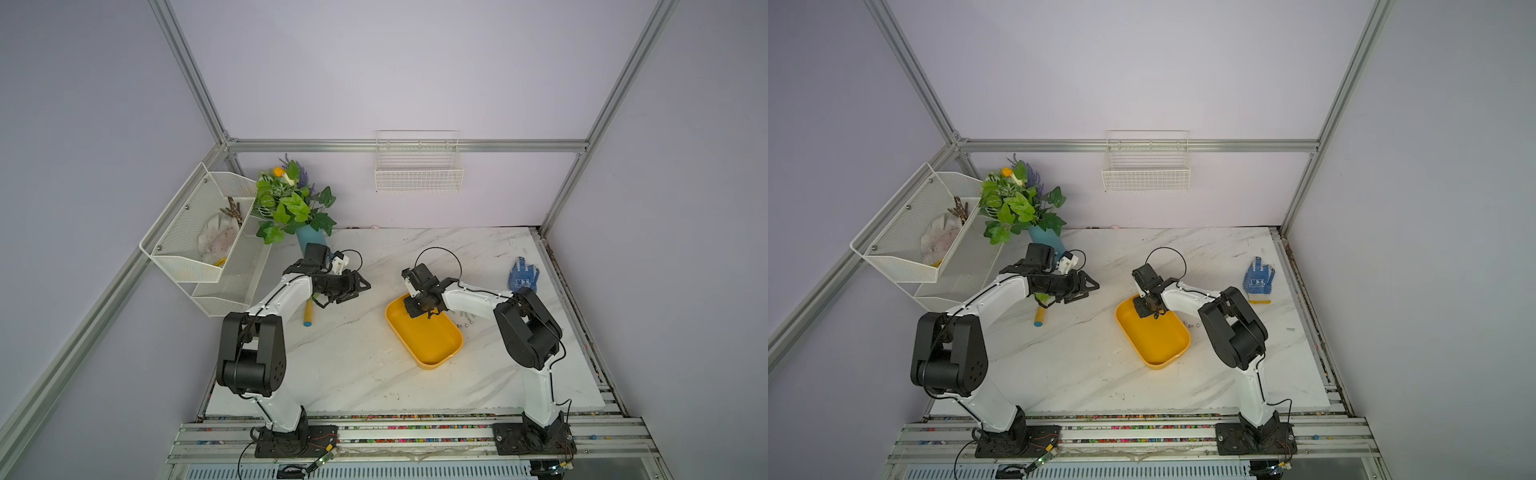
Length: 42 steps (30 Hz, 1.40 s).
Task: Take out the screws from the storage box
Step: Pick up the screw from the storage box.
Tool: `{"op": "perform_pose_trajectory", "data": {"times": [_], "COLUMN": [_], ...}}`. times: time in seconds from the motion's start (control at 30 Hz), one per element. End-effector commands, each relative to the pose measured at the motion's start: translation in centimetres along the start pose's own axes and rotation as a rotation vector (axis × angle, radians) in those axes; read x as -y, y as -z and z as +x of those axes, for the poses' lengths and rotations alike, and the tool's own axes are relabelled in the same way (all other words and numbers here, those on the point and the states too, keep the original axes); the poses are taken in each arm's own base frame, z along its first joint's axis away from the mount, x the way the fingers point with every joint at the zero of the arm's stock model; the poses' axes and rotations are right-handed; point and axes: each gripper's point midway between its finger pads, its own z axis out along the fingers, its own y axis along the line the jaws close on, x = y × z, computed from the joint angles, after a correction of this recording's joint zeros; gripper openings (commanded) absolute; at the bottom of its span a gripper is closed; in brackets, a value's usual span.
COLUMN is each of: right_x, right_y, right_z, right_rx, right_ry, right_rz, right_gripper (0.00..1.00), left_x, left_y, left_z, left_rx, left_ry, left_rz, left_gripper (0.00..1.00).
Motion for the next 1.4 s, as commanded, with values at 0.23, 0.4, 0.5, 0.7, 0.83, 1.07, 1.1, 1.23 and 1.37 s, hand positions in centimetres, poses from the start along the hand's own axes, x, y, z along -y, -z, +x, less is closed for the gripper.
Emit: {"op": "perform_pose_trajectory", "data": {"times": [0.23,0.4,0.5,0.7,0.83,1.07,1.1,1.23,1.37], "right_x": [0.4,0.6,0.6,0.0,-0.4,-0.2,-0.1,0.6,2.1], "right_y": [-2.7,-2.7,-2.5,-0.7,1.6,5.5,6.1,8.4,10.6], "right_z": [5.3,5.4,5.2,3.1,1.6,0.7,0.7,0.7,1.1], "right_rx": [-0.141,-0.149,-0.139,-0.072,-0.017,0.021,0.027,0.049,0.071], "right_ry": [0.023,0.033,0.029,-0.009,-0.029,-0.035,-0.037,-0.064,-0.115], "right_rz": [0.007,0.017,0.017,-0.007,-0.023,-0.022,-0.018,-0.008,0.001], "right_gripper": [0.12,0.01,0.00,0.00,0.00,0.00,0.00,0.00,0.00], "left_x": [0.0,0.1,0.0,0.1,0.2,0.2,0.1,0.1,0.3], "left_y": [0.4,0.4,0.4,0.4,0.4,0.4,0.4,0.3,0.3], "left_z": [0.3,0.3,0.3,0.1,0.0,0.2,0.2,0.1,-0.1], "left_rx": [-0.005,-0.005,-0.002,-0.001,0.000,-0.001,-0.003,0.000,0.001], "left_ry": [-0.006,-0.005,-0.005,-0.006,-0.007,-0.008,-0.006,-0.008,-0.010], "left_rz": [0.006,0.006,0.006,0.008,0.009,0.009,0.008,0.011,0.017], "left_gripper": [0.64,0.63,0.64,0.63,0.64,0.64,0.63,0.64,0.64]}}
